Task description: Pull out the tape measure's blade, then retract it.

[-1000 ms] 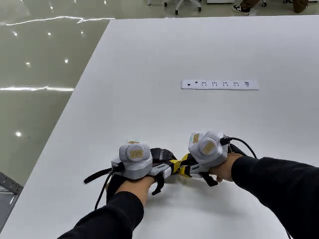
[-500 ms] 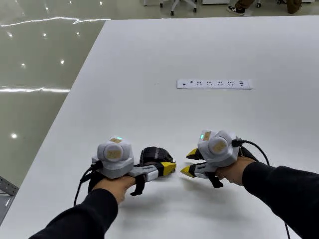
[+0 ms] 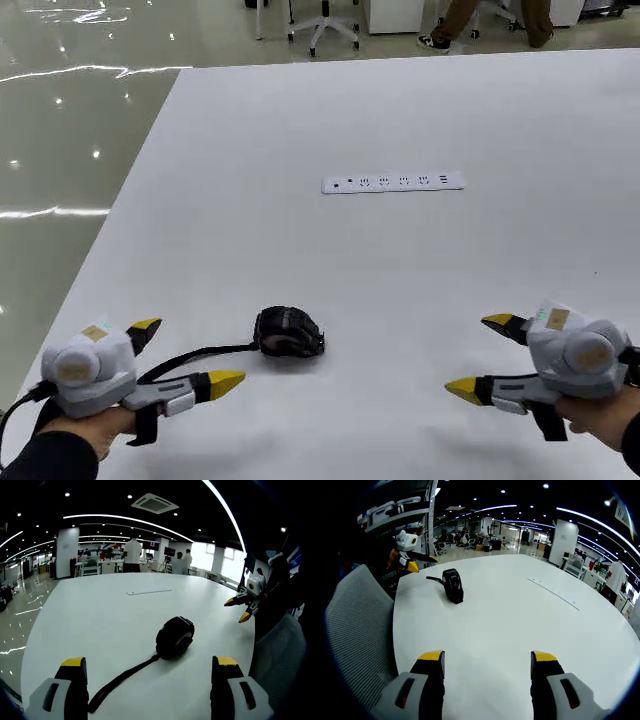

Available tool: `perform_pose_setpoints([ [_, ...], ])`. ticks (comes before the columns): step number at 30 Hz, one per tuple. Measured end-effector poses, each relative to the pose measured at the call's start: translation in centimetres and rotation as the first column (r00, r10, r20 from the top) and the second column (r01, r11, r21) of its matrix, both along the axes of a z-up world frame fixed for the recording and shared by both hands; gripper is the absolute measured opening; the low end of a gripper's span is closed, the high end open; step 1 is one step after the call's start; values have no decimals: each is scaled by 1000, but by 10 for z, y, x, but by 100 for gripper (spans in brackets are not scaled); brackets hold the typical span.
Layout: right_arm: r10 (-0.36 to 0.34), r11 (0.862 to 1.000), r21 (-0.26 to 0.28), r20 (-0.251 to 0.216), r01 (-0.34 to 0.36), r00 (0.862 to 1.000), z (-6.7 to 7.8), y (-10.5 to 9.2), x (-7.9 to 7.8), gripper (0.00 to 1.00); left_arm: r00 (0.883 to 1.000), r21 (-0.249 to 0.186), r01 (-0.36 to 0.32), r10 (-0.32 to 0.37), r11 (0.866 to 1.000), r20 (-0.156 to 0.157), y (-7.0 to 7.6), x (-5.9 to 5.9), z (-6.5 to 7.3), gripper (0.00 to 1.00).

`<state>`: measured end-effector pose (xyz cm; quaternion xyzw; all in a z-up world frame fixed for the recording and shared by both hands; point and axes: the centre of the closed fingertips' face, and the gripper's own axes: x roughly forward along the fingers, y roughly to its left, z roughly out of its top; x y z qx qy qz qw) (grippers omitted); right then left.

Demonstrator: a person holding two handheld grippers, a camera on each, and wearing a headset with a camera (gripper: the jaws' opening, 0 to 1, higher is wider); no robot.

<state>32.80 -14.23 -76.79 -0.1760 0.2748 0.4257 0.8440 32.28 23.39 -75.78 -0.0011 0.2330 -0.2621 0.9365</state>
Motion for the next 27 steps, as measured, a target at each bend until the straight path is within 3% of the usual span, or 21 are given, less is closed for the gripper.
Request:
perform_pose_setpoints([
  [1, -24, 1000, 13, -4, 24, 1000, 2, -9, -4, 69, 1000, 13, -3, 3, 1000, 14, 3, -5, 0, 100],
  [2, -39, 999, 17, 11, 39, 999, 4, -22, -8, 73, 1000, 19, -20, 20, 1000, 9, 10, -12, -2, 100],
  [4, -81, 996, 35, 21, 80, 997, 7, -39, -12, 81, 998, -1, -53, 53, 999, -35, 17, -23, -4, 100],
  [10, -142, 989, 44, 28, 141, 989, 16, -71, -33, 98, 997, 13, -83, 83, 996, 7, 38, -34, 21, 100],
  [11, -142, 989, 40, 32, 141, 989, 16, -72, -36, 100, 997, 15, -77, 77, 997, 11, 39, -34, 23, 100],
  [13, -148, 989, 33, 33, 146, 988, 17, -75, -39, 100, 999, 1, -26, 26, 1000, -34, 31, -42, 19, 100],
  [15, -154, 988, 33, 30, 153, 988, 17, -77, -39, 100, 1000, 49, -1, 2, 999, -24, 30, -44, 14, 100],
  [24, -135, 991, 25, 32, 134, 990, 20, -68, -39, 100, 1000, 47, -16, 16, 999, -12, 33, -40, 21, 100],
  [25, -132, 991, 25, 33, 131, 991, 20, -68, -38, 100, 1000, 44, -13, 14, 999, -26, 33, -40, 21, 100],
  [26, -130, 991, 26, 34, 130, 991, 20, -68, -38, 100, 998, 45, -19, 21, 999, -64, 35, -42, 18, 100],
  [27, -131, 991, 29, 36, 130, 991, 21, -68, -37, 100, 998, 51, -22, 25, 998, -61, 36, -41, 19, 100],
])
